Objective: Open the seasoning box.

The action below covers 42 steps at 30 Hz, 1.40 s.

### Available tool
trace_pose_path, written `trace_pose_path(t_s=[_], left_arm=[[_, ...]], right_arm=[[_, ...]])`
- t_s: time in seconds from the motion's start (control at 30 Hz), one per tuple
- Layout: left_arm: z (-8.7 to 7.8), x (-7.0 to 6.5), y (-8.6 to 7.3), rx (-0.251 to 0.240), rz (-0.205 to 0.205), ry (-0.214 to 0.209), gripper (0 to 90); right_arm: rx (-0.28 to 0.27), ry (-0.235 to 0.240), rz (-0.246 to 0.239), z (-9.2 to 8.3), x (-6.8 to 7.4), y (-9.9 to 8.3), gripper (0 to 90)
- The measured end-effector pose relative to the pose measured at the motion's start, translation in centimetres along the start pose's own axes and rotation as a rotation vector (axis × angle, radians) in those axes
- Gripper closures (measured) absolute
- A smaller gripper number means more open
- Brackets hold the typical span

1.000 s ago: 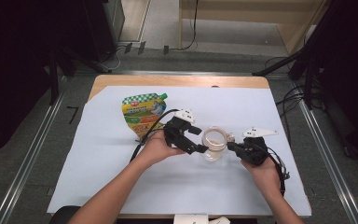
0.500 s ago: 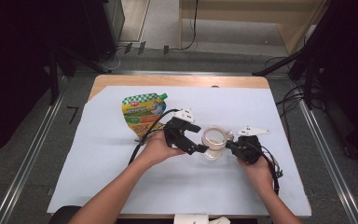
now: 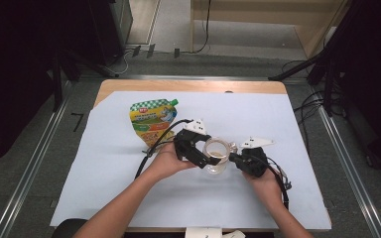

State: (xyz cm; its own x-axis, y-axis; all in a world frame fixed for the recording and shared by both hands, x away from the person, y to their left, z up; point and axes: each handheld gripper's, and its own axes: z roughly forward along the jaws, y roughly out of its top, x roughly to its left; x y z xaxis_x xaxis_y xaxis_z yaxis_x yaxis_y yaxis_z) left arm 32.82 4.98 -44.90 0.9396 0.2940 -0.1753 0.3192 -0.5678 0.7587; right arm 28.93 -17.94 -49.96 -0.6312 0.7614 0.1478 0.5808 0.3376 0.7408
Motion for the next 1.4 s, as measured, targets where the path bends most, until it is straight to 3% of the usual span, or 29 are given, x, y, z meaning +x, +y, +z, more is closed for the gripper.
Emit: trace_pose_path(t_s=[0.33,0.5,0.67,0.8,0.9,0.97,1.07,1.17,1.4], left_arm=[[0.4,-0.4,-0.1,-0.022,-0.003,0.039,10.2],[0.0,-0.7,0.2,-0.036,0.024,0.058,11.9],[-0.1,-0.7,0.3,-0.041,0.020,0.053,12.1],[-0.9,-0.4,0.6,-0.110,-0.014,0.023,14.8],[-1.4,-0.1,0.6,-0.130,-0.034,0.016,24.4],[-1.1,-0.2,0.5,-0.104,-0.022,0.005,18.4],[-0.3,-1.1,0.5,-0.030,0.044,0.071,12.1],[0.5,-1.3,0.4,-0.001,0.058,0.102,11.1],[1.2,-1.1,0.2,-0.016,0.056,0.097,10.0]], right_arm=[[-0.010,-0.001,0.003,-0.2,0.0,0.0,90.0],[-0.011,-0.003,0.005,-0.2,0.1,0.0,90.0],[-0.011,-0.002,0.010,-0.2,0.1,0.0,90.0],[-0.012,-0.003,0.005,-0.2,0.1,0.0,90.0],[-0.012,-0.001,0.004,-0.3,0.1,0.0,90.0],[-0.012,-0.001,0.003,-0.3,0.1,-0.1,90.0],[-0.011,-0.002,0.002,-0.3,0.1,-0.1,90.0],[-0.011,-0.004,0.001,-0.3,0.2,-0.1,90.0],[-0.004,-0.008,0.005,-0.2,0.2,-0.2,90.0]])
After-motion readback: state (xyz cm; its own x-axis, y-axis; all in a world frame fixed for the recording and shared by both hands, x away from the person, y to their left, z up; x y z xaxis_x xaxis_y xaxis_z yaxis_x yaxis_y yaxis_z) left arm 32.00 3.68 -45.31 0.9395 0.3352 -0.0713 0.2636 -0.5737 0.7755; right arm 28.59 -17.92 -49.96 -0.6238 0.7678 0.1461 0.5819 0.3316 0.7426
